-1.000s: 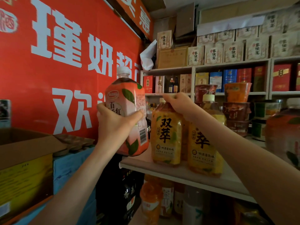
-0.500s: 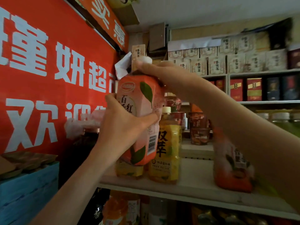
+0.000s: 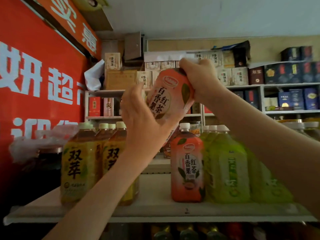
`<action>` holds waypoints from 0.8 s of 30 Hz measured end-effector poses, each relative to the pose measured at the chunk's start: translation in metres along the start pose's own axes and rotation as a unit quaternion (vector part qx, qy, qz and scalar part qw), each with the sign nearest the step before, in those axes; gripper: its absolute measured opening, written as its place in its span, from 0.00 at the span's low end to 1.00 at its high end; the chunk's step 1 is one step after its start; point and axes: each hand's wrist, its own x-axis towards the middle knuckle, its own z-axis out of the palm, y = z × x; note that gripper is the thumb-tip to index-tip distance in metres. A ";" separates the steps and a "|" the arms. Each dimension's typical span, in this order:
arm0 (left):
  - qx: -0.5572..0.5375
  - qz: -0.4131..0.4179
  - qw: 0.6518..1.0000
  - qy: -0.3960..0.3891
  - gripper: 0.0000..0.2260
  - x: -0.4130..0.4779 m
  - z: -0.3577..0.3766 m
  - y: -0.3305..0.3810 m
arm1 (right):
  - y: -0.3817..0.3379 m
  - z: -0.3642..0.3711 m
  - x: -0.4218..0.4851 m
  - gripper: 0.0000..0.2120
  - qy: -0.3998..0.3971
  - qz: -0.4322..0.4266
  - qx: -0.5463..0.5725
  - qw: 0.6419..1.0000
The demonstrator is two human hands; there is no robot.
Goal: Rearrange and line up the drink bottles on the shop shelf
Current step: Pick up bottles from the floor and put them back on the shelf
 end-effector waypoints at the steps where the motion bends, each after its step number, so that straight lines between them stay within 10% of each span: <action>1: -0.035 -0.015 0.999 0.031 0.35 -0.010 0.007 -0.001 | 0.004 -0.008 0.005 0.10 0.014 -0.006 -0.003 1.000; 6: -0.165 -0.217 0.956 -0.105 0.25 -0.063 0.044 -0.016 | 0.016 -0.032 0.023 0.11 0.077 -0.026 -0.020 0.996; 11: -0.277 -0.379 0.820 -0.328 0.39 -0.072 0.080 -0.026 | 0.024 -0.040 0.038 0.10 0.134 -0.060 -0.042 0.988; 16: -0.335 -0.316 0.799 -0.387 0.14 -0.063 0.088 -0.031 | 0.031 -0.035 0.051 0.13 0.159 -0.093 -0.078 0.980; 24: -0.350 -0.272 0.792 -0.420 0.15 -0.059 0.070 -0.044 | 0.078 -0.032 0.066 0.09 0.046 -0.114 -0.200 0.972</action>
